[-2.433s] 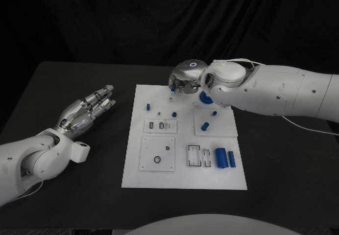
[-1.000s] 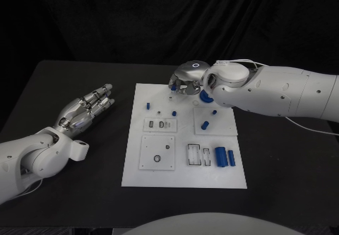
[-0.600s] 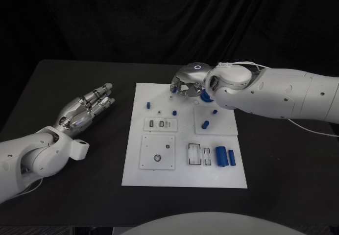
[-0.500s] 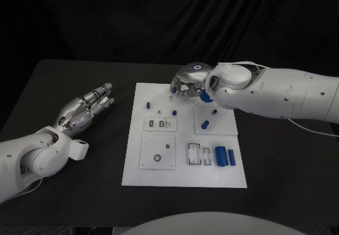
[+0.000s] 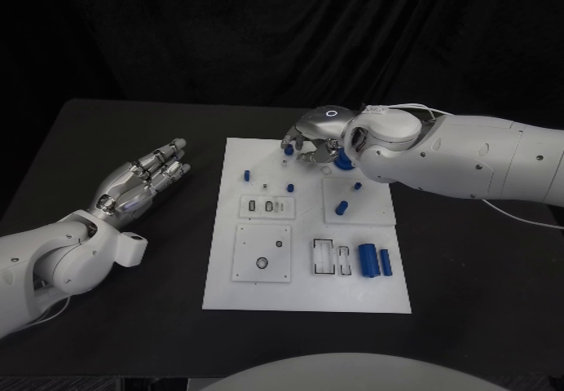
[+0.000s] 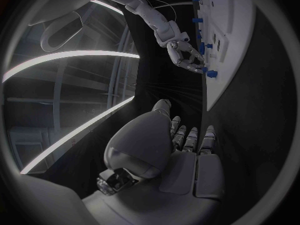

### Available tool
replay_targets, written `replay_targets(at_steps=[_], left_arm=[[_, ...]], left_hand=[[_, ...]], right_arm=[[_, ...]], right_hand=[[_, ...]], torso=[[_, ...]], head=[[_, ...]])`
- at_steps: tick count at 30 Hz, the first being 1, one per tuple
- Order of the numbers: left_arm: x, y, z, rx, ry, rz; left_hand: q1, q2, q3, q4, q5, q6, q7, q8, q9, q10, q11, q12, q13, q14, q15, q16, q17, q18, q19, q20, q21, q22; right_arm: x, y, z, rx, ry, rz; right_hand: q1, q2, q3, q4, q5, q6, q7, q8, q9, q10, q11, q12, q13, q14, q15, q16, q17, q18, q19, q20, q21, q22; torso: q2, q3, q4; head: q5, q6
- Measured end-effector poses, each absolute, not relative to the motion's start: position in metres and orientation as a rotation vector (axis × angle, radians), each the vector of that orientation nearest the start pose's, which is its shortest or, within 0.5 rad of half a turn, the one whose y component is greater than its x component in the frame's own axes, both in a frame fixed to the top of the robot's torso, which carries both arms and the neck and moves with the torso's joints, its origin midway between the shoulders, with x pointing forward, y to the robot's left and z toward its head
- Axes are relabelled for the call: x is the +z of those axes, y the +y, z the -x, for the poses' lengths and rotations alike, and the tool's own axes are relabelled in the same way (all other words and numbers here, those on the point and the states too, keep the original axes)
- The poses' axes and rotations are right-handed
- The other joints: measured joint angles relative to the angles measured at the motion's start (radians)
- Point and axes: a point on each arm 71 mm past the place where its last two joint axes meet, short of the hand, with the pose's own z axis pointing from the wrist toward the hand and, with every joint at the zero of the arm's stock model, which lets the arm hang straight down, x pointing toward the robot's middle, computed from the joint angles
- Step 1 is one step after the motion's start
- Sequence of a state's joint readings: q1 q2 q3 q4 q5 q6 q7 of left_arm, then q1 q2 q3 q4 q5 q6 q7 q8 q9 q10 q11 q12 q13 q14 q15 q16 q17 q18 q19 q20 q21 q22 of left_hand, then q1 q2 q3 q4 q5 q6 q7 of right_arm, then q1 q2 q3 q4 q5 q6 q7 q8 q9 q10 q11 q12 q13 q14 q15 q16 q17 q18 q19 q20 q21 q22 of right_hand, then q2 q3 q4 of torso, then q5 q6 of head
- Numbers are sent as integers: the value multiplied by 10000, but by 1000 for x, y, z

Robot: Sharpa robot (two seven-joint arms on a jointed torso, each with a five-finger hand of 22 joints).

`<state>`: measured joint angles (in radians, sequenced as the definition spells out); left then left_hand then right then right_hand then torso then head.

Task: Assemble the parts on the task board

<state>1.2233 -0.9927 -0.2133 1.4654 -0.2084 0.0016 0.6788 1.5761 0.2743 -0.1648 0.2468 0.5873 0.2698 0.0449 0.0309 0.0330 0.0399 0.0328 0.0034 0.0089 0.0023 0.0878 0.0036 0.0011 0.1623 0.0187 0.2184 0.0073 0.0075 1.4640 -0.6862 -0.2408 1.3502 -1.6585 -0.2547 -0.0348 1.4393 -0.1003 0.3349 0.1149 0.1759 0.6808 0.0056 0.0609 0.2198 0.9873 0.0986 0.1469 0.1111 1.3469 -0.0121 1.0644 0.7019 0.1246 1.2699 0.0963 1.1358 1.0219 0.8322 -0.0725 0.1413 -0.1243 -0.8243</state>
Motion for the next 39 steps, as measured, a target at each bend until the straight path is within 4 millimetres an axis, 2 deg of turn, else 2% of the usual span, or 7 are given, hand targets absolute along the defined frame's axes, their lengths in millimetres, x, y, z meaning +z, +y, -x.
replay_targets(at_steps=[7, 9, 12, 19, 30, 34, 39], left_arm=[[-208, 288, -461, -16797, 14676, 7632], [-208, 289, -460, -16783, 14671, 7640], [-208, 289, -460, -16775, 14666, 7649], [-207, 290, -459, -16771, 14659, 7661], [-208, 290, -459, -16782, 14663, 7657], [-208, 289, -459, -16791, 14669, 7648], [-208, 289, -460, -16783, 14670, 7644]], left_hand=[[20, -20, 17, -17, 0, 0, 0, 0, -1, 0, 0, 0, 0, -38, 37, 0, -2, 0, 0, 0, 0, 8], [40, -40, 27, -27, 0, 0, 0, 0, -2, 0, 0, 0, 0, -37, 37, 0, -2, 0, 0, 0, 0, 8], [40, -40, 27, -27, 0, 0, 0, 0, -1, 0, 0, 0, 0, -38, 37, 0, -2, 1, 0, 0, 0, 8], [40, -40, 27, -27, 0, 0, 0, 0, -2, 0, 0, 0, 0, -37, 36, 0, -1, 1, 0, 0, 0, 7], [40, -40, 27, -27, 0, 0, 0, 0, -3, 0, 0, 0, 0, -37, 36, 0, 2, 0, 0, -1, 0, 5], [40, -40, 55, -55, 0, 0, 0, 0, -3, 0, 0, 0, -1, -37, 36, 0, 4, 0, 0, -1, 0, 9], [40, -40, 54, -55, 0, 0, 0, 0, -4, 0, 0, 0, -1, -37, 36, 0, 5, 0, 0, 0, 0, 13]], right_arm=[[-126, -184, -523, 4665, 14952, 5554], [-120, -188, -519, 4775, 14683, 5447], [-108, -196, -512, 4913, 14317, 5287], [-85, -224, -494, 4928, 13770, 4752], [-87, -267, -491, 3776, 14617, 3720], [-93, -275, -493, 3422, 14961, 3495], [-99, -278, -495, 3228, 15253, 3391]], right_hand=[[-26, -26, -246, 188, -140, -3779, -735, -270, -1313, 39, -39, 289, 191, -178, 10, -376, -408, 1, -140, -22, -321, -191], [-29, -22, -286, 227, -140, -4064, -815, -278, -1433, 340, -110, 444, 258, -181, 28, -507, -513, 1, -169, 7, -413, -243], [-94, 44, -345, 377, -140, -3252, -601, -106, -1290, 523, -184, 515, 286, -71, 55, -506, -425, 1, -99, 48, -413, -151], [-122, 72, -475, 613, -188, 20, -25, 564, -671, 616, -183, 554, 298, 98, 13, -500, -271, 0, 68, -17, -402, -28], [-773, 25, -1038, 1090, -730, 1139, 493, 686, -503, 347, -123, 554, 381, 487, 86, 290, 855, 1, 526, 20, 210, 751], [-948, 55, -1365, 1197, -730, 1849, 878, 707, -368, 273, -127, 633, 536, 487, 86, 427, 1024, 0, 561, 55, 259, 896], [-990, 97, -1477, 1225, -730, 2205, 986, 757, -263, 201, -128, 677, 600, 487, 86, 473, 1073, 0, 561, 55, 299, 938]], torso=[[-2, 1, 12], [-2, 1, 17], [-4, 1, 17], [-12, 0, 5], [-18, -3, -9], [-17, -4, -13], [-12, -3, -11]], head=[[-9, 66], [0, 75], [12, 89], [-3, 122], [-44, 165], [-34, 166], [-42, 150]])
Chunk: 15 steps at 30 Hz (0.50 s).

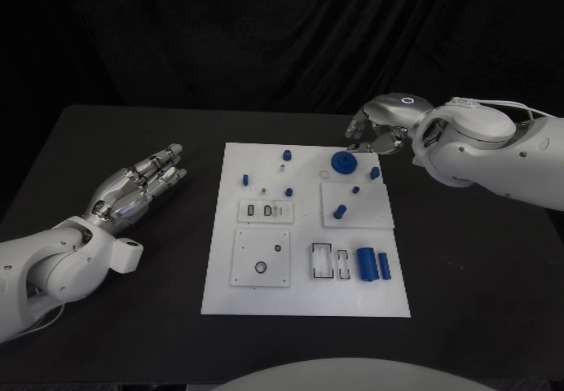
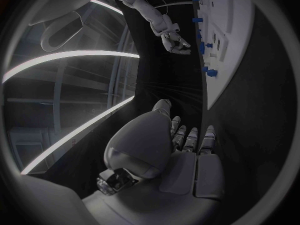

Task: Assemble the parts on the task board

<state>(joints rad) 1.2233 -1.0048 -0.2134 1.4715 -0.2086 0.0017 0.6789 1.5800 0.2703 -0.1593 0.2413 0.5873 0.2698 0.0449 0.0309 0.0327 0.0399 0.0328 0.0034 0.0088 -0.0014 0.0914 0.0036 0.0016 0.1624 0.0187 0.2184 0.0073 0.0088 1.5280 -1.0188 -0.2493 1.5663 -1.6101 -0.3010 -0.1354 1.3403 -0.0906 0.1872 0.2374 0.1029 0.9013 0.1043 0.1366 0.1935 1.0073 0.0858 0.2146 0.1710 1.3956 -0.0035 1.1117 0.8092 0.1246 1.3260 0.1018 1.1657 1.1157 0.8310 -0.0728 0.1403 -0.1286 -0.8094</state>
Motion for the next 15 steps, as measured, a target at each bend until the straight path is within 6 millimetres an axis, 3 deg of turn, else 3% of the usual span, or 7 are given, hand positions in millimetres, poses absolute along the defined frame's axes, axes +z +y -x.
replay_targets(at_steps=[3, 8, 15], left_arm=[[-208, 288, -460, -16798, 14675, 7638], [-208, 288, -460, -16816, 14682, 7634], [-208, 288, -460, -16819, 14682, 7641]], left_hand=[[0, 0, 0, 0, 0, 0, 0, 0, 0, -39, 32, 0, 0, 0, 0, 0, 0, 0, 0, 0, 0, -1], [0, 0, 0, 0, 0, 0, 0, 0, 0, -39, 32, 0, 0, 0, 0, 0, 1, 0, 0, 0, 29, -2], [0, 0, 42, -42, 0, 0, 0, 0, -1, -39, 32, 0, 0, 37, 37, 0, -1, 1, 19, 20, 40, -2]], right_arm=[[-103, -277, -496, 3189, 15409, 3390], [-110, -276, -498, 3104, 15662, 3378], [-117, -276, -500, 2978, 15939, 3361]], right_hand=[[0, 0, -78, -6, -52, -4, 0, -5, 13, -201, 25, 0, 3, 0, 0, 0, -13, 0, 0, 0, 0, -9], [-39, -39, -181, 16, -108, -231, 60, -266, 13, -451, 87, -1, 63, -75, 75, -50, -171, 1, -66, 66, -133, -131], [-38, -39, -285, 38, -108, -533, 5, -525, -20, -553, 90, 61, 177, -109, 108, -50, -175, 0, -92, 92, -177, -146]], torso=[[10, 3, 13], [17, 15, 28], [23, 18, 33]], head=[[-24, -7], [-21, -35], [20, -52]])
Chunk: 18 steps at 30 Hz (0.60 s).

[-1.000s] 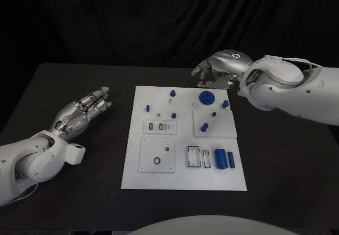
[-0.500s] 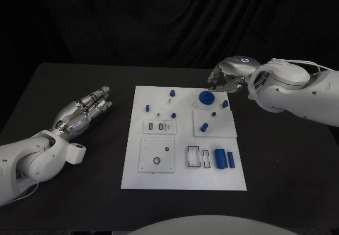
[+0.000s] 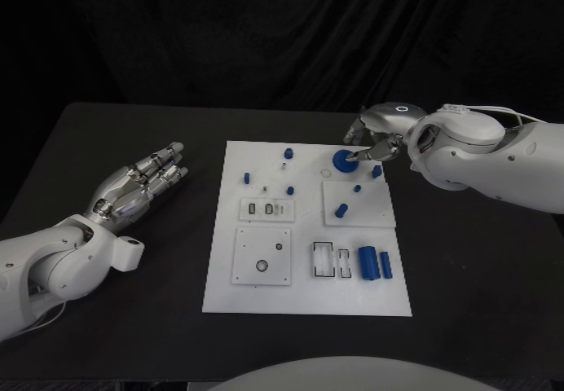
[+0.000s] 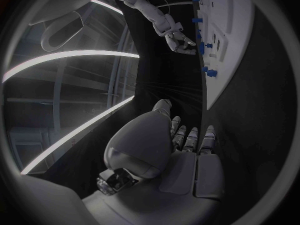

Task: Assemble the parts on the task board

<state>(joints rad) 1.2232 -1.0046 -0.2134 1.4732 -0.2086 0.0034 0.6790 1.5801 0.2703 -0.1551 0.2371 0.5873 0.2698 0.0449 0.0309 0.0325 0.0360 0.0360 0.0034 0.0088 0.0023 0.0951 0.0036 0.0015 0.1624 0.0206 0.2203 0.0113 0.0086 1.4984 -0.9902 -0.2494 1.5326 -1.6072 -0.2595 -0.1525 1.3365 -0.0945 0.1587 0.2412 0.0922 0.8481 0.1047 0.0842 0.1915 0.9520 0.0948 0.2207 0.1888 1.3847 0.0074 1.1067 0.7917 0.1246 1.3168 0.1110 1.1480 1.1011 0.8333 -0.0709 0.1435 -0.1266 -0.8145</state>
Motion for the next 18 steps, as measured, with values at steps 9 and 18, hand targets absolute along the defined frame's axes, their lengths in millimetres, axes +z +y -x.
replay_targets(at_steps=[9, 18], left_arm=[[-208, 289, -459, -16818, 14683, 7644], [-208, 288, -460, -16837, 14696, 7639]], left_hand=[[0, 0, 0, 0, 0, 0, 0, 0, 0, 0, 0, 0, 0, -37, 36, 0, -6, 0, 17, 17, 0, 8], [0, 0, 56, 0, 0, 0, 0, 0, -1, 0, 0, 0, 0, -7, 77, 0, -5, 0, 17, 17, 0, 9]], right_arm=[[-122, -272, -501, 2992, 16163, 3463], [-129, -270, -502, 2972, 16427, 3524]], right_hand=[[0, 0, -28, -28, 0, -72, -1, -50, -12, 0, 0, 98, 74, -19, -19, 0, 26, 0, 0, 0, -39, 9], [11, 11, -97, -159, 180, -73, -1, -107, -11, -102, -26, 285, 228, -36, -36, 0, 37, 1, -36, -36, -80, 19]], torso=[[-9, -22, 16], [-13, -22, -6]], head=[[-23, -49], [1, -69]])
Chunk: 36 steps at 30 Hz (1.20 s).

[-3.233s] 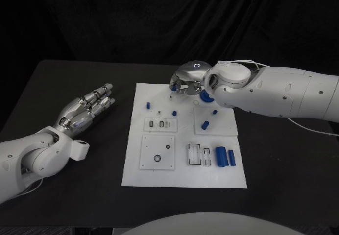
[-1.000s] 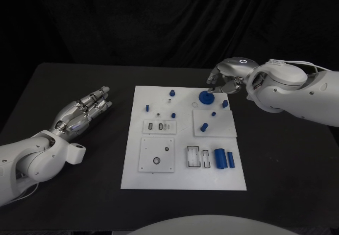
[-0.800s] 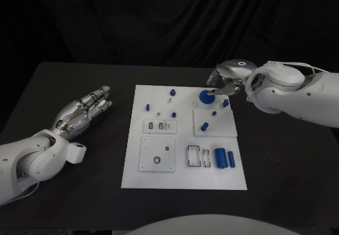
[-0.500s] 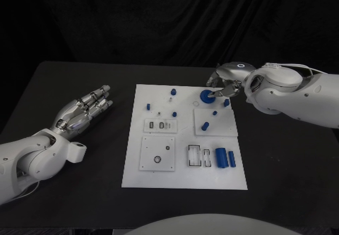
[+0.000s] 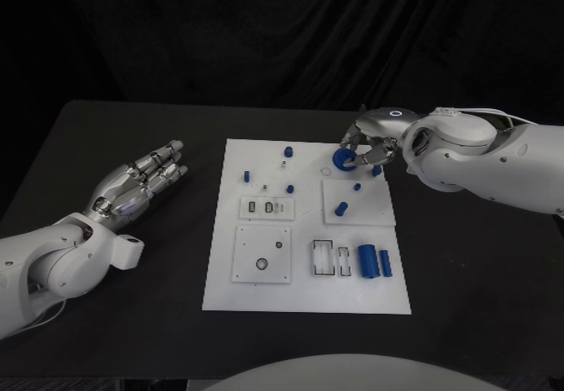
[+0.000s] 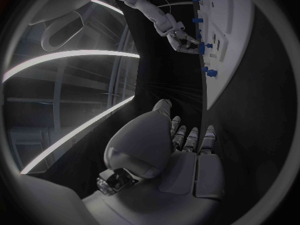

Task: Assemble the parts on the task board

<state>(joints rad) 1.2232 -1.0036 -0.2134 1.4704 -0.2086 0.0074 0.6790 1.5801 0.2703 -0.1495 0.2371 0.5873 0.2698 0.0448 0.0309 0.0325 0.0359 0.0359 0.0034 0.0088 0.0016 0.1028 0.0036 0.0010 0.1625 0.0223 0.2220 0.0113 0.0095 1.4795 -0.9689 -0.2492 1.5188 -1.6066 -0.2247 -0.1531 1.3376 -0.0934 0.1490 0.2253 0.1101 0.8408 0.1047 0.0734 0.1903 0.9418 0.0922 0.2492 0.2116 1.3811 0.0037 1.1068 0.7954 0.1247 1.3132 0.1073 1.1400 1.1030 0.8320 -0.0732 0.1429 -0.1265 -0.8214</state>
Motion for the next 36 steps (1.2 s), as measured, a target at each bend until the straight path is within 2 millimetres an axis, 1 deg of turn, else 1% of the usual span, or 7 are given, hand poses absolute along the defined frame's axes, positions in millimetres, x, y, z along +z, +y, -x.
replay_targets(at_steps=[8, 15, 18, 22, 24, 27, 36], left_arm=[[-208, 288, -460, -16875, 14717, 7634], [-208, 288, -461, -16893, 14731, 7634], [-208, 288, -461, -16905, 14739, 7633], [-208, 289, -461, -16915, 14745, 7633], [-208, 289, -461, -16919, 14748, 7632], [-209, 289, -461, -16923, 14752, 7632], [-209, 289, -461, -16934, 14760, 7638]], left_hand=[[0, 0, 27, -27, 0, 0, 0, 0, 0, 0, 0, 0, 0, 6, 64, 0, 2, -2, 18, 90, 0, 18], [0, 0, 27, -27, 0, 0, 0, 0, 0, 37, 36, 0, 0, 6, 64, 0, 4, -2, 18, 89, 38, 18], [0, 0, 27, -27, 0, 0, 0, 0, 0, 37, 36, 0, 0, 6, 64, 0, 5, -2, 18, 89, 38, 18], [0, 0, 81, -28, 0, 0, 0, 0, 0, 37, 36, 0, 0, 6, 136, 0, 6, -2, 54, 125, 37, 29], [0, 0, 82, -27, 0, 0, 0, 0, 0, 37, 36, 0, 0, 6, 136, 0, 6, -2, 54, 125, 37, 28], [0, 0, 82, -27, 0, 0, 0, 0, 0, 37, 36, 0, 0, 6, 136, 0, 6, -2, 54, 125, 37, 28], [0, 0, 109, -54, 39, 0, 0, 0, -1, 37, 36, 0, 0, 6, 136, 0, 8, -1, 72, 143, 37, 28]], right_arm=[[-135, -269, -506, 2887, 16590, 3543], [-136, -266, -509, 2932, 16565, 3581], [-136, -266, -509, 2959, 16539, 3594], [-137, -265, -509, 2995, 16487, 3595], [-137, -265, -509, 3034, 16454, 3601], [-137, -265, -509, 3074, 16406, 3597], [-137, -265, -501, 3333, 16279, 3603]], right_hand=[[638, 94, 309, -578, 1842, 108, -216, 0, 91, -273, 9, 313, 337, -105, -37, 0, -76, 0, -70, 0, -143, 16], [832, -22, 859, -850, 2926, 236, -223, -2, 138, -310, 44, 441, 377, -141, -1, -69, -107, 0, -70, 0, -210, 52], [878, -49, 1110, -958, 3042, 551, -207, 23, 240, -210, 21, 607, 431, -177, -36, -69, -108, 0, -106, -36, -210, 92], [910, -83, 1302, -1100, 3025, 991, -160, 322, 343, 22, -67, 981, 618, -169, -44, -69, -45, -1, -106, -35, -210, 194], [947, -120, 1372, -1212, 2942, 1131, -57, 472, 342, 42, -47, 1297, 750, -138, -149, -22, 26, -1, -66, -75, -210, 269], [948, -119, 1309, -1367, 2908, 1204, -17, 477, 342, 42, -47, 1688, 749, -87, -199, 3, 61, -1, -64, -150, -162, 343], [938, -105, 1229, -1474, 2923, 1348, -56, 563, 341, -34, -123, 2207, 750, -15, -271, 60, 208, -1, 22, -236, -91, 537]], torso=[[-2, 7, -17], [-2, 12, -18], [-2, 12, -12], [-2, 13, -5], [-2, 13, 0], [-1, 13, 3], [0, 11, 2]], head=[[19, -21], [32, -38], [32, -46], [24, -49], [20, -49], [15, -37], [53, 20]])
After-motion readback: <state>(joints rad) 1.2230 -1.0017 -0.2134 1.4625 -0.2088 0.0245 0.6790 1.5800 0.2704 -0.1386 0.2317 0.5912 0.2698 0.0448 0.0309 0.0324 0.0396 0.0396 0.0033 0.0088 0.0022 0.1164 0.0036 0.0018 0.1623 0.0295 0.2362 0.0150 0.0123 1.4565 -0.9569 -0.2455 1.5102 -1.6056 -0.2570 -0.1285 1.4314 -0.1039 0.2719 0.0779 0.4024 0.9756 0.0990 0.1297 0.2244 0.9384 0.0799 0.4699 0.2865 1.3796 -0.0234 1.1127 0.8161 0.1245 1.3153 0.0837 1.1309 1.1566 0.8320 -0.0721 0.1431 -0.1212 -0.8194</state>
